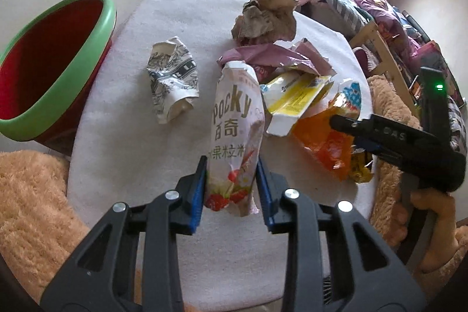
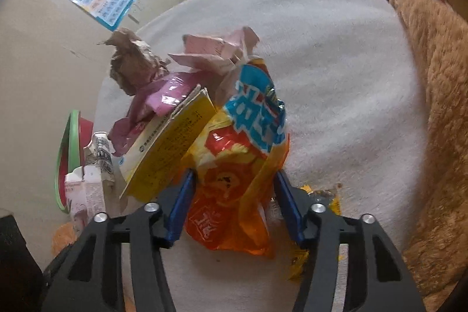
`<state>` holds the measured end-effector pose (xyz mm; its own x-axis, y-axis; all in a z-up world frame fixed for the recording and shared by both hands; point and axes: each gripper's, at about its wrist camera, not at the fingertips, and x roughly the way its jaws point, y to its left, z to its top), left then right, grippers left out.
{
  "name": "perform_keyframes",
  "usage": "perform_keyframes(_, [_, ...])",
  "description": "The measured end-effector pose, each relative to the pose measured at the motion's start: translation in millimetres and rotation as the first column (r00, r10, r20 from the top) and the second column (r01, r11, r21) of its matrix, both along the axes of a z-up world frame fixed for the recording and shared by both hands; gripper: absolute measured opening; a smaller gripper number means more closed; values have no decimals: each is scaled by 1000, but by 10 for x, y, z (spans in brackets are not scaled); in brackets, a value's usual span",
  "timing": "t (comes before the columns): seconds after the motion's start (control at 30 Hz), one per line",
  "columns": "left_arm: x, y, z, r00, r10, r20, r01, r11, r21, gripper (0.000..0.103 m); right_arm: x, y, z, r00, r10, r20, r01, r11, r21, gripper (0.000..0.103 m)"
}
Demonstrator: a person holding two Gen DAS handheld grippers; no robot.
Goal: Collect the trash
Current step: 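Grasp a white Pocky wrapper with the left gripper while the right grasps an orange chip bag, then carry the Pocky wrapper over the bucket with the left gripper while the right carries the chip bag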
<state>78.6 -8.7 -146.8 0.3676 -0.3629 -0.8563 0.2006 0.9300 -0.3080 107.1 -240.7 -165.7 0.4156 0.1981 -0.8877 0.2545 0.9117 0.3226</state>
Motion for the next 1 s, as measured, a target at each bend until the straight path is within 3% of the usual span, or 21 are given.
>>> perform_keyframes(0.3, [63,52,-75,999,31,-41,-32,999,-6,37,-344,-23,213,997,51,50,-52,998,17,44])
perform_keyframes(0.73, [116,-37,-201,996,22,-83,-16,997,70,51,-339,42,233,995,76,62,-76,997,-1,44])
perform_keyframes(0.83, [130,-54,-230,995,24,-92,-16,996,82,58,-334,73,230,994,87,58,-87,996,-4,44])
perform_keyframes(0.93, [148,-89,-273,994,14,-105,-4,995,95,58,-337,89,227,994,93,58,-93,996,-6,44])
perform_keyframes(1.0, [153,-109,-305,993,3,-118,8,995,97,48,-343,99,237,994,94,63,-94,996,-8,44])
